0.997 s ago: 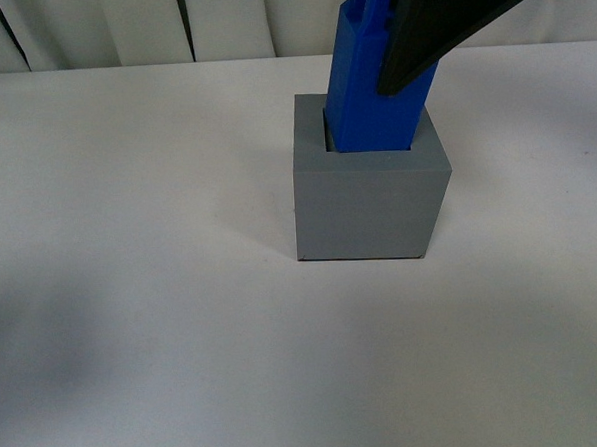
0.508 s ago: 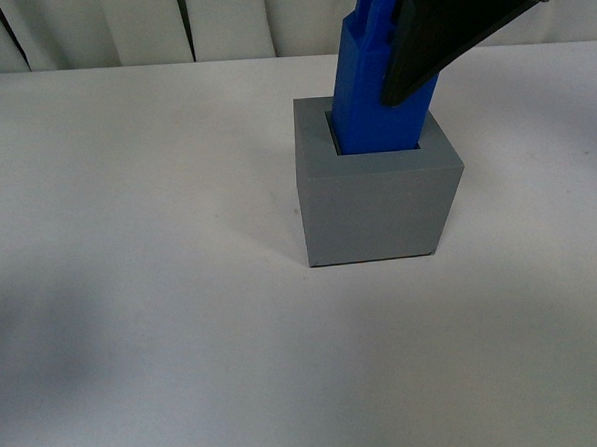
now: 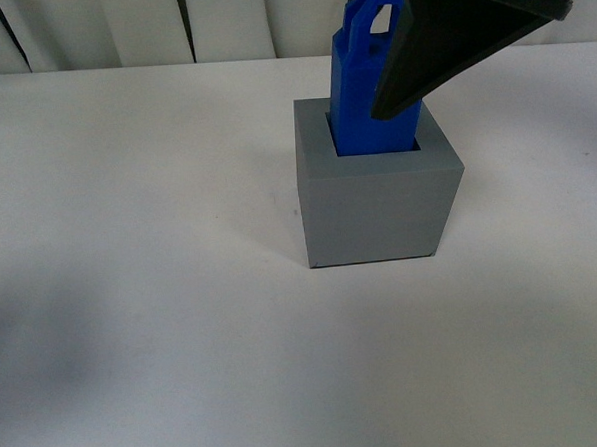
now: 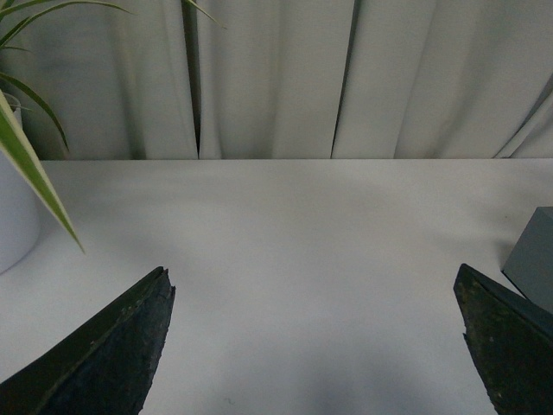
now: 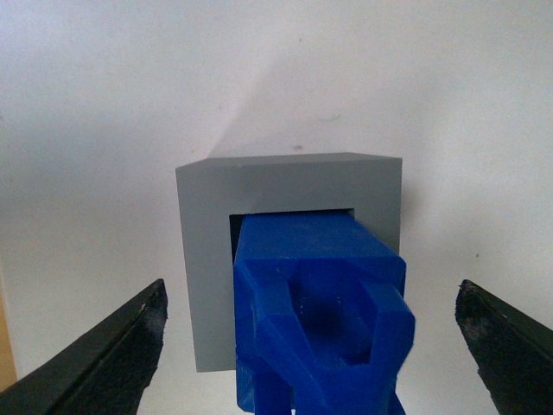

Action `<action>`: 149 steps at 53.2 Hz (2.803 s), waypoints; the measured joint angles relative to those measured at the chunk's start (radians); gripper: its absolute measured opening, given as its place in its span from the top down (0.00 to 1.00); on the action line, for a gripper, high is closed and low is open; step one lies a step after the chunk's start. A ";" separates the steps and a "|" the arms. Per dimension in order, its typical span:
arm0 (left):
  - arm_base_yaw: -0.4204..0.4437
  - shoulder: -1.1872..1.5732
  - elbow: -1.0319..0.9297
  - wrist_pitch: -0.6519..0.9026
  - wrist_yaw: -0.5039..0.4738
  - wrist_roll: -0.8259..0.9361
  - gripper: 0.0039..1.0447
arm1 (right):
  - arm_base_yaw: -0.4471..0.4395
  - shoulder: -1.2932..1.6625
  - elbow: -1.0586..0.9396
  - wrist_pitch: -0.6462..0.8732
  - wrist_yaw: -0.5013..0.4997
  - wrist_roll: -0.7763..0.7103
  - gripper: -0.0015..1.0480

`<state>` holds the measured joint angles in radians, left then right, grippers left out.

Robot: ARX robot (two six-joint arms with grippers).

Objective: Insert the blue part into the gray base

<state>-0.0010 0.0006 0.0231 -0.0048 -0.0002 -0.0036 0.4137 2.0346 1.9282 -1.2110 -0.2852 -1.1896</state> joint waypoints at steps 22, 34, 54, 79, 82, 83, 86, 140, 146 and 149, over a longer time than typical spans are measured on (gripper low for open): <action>0.000 0.000 0.000 0.000 0.000 0.000 0.06 | -0.079 -0.114 -0.067 0.039 -0.159 0.028 0.07; 0.000 0.000 0.000 0.000 0.000 0.000 0.06 | -0.183 -0.332 -0.367 0.335 -0.299 0.115 0.07; 0.000 0.000 0.000 0.000 0.001 0.000 0.06 | -0.381 -0.578 -0.790 0.823 -0.498 0.460 0.07; 0.000 0.000 0.000 0.000 -0.003 0.000 0.06 | -0.330 -0.792 -1.324 1.823 0.356 1.068 0.48; 0.000 0.000 0.000 0.000 -0.002 0.000 0.06 | -0.342 -0.840 -1.402 1.894 0.361 1.121 0.60; 0.000 0.000 0.000 0.000 -0.001 0.000 0.06 | -0.344 -0.859 -1.434 1.907 0.359 1.136 0.65; 0.000 0.000 0.000 0.000 0.001 0.000 0.06 | -0.350 -0.894 -1.502 1.924 0.352 1.155 0.77; 0.000 0.000 0.000 0.000 0.000 0.000 0.06 | -0.413 -1.423 -1.878 1.764 0.284 1.177 0.98; 0.000 0.000 0.000 0.000 0.000 0.000 0.06 | -0.413 -1.451 -1.912 1.784 0.285 1.178 0.98; 0.000 0.000 0.000 0.000 0.000 0.000 0.06 | -0.413 -1.473 -1.923 1.760 0.284 1.178 0.98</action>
<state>-0.0010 0.0006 0.0231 -0.0048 -0.0002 -0.0036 0.0006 0.5613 0.0051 0.5491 -0.0010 -0.0116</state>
